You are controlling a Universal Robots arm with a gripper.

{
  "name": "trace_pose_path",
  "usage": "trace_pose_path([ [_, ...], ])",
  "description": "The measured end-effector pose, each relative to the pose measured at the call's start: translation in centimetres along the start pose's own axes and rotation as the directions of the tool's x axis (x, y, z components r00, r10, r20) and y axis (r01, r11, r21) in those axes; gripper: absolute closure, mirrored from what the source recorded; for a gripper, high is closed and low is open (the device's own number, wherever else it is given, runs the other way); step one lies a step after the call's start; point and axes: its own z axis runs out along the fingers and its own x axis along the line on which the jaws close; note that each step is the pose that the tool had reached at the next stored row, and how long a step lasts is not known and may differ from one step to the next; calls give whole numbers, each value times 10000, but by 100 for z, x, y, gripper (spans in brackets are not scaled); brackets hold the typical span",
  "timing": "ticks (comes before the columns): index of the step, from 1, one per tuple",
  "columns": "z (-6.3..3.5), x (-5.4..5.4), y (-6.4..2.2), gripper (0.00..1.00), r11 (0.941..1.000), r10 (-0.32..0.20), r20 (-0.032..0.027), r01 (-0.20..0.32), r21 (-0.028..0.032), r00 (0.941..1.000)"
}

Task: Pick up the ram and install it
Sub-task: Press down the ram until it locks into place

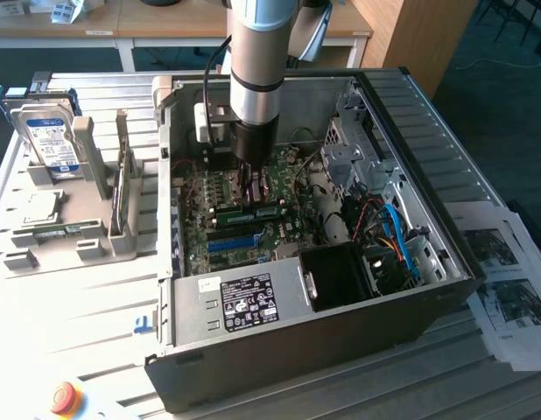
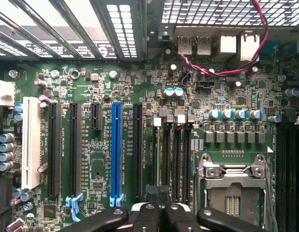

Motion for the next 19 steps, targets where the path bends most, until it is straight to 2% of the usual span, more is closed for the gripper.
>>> trace_pose_path([
  [19,1,-1,-1,90,10000,0,7,0,4,10000],
])
